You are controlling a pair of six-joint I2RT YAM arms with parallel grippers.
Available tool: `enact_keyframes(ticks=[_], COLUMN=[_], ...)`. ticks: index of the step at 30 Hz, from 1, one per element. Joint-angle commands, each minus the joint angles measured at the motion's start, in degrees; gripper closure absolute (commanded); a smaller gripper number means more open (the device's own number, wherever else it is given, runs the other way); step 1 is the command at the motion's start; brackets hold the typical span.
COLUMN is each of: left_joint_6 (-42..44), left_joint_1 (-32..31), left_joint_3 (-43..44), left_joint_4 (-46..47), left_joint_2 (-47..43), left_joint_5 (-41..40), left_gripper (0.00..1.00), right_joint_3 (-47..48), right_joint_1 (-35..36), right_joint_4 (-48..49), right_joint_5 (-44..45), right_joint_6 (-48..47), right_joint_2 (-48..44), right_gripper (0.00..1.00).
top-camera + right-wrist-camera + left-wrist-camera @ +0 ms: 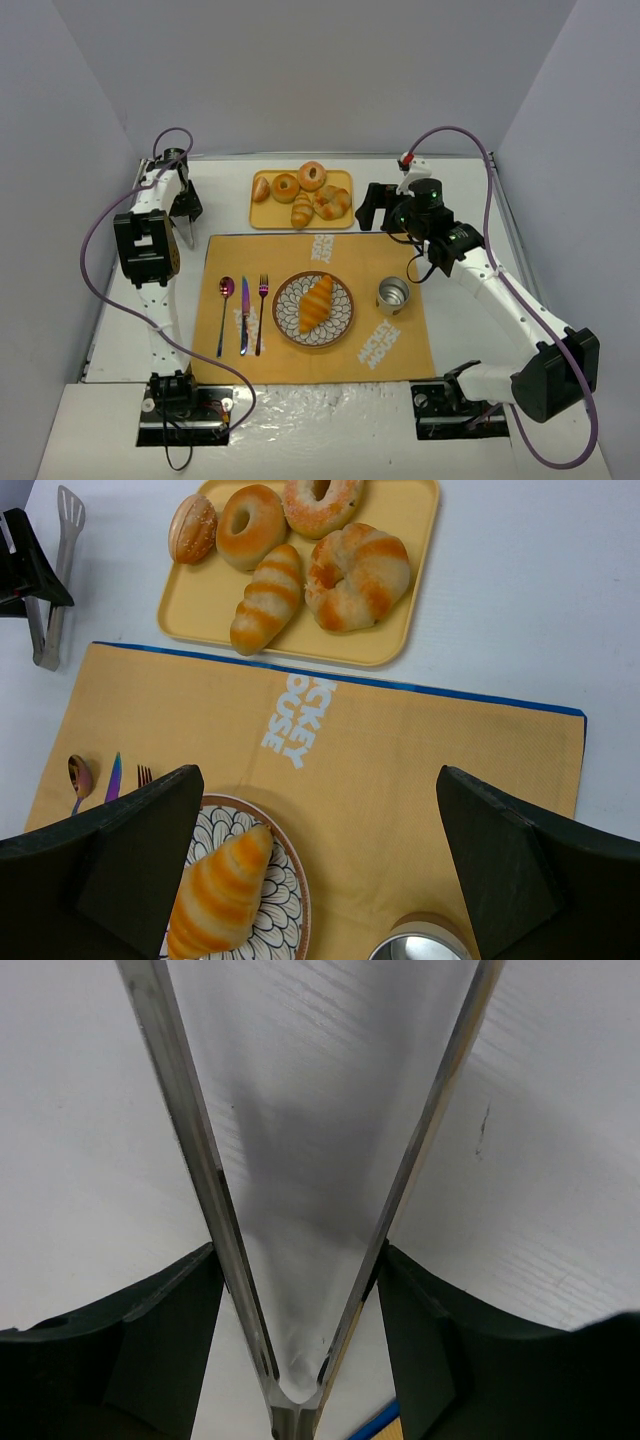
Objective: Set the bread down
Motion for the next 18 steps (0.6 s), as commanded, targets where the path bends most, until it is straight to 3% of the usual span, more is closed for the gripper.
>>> enact_keyframes(ticks=[1, 12, 18], left_joint_6=[0.46, 0.00, -0.10], left_joint_1=[0.66, 0.59, 0.57], left_joint_3=[2.74, 1.68, 1.57], left_joint_4=[-0.41, 0.08, 0.00], left_joint_2=[-1.68, -3.21, -5.22], left_joint_5=[-0.06, 0.69, 0.49], left_gripper=[0.41, 0.27, 0.25], right_joint_3=[0.89, 0.80, 0.71], right_joint_1=[0.40, 0.36, 0.42], right_joint_4=[4.11, 3.21, 2.99], right_joint_5=[-0.45, -0.04, 0.26], right_joint_6=[-0.79, -0.88, -0.85], right_joint_2=[-0.44, -1.47, -1.56], right_gripper=[0.00, 0.00, 0.00])
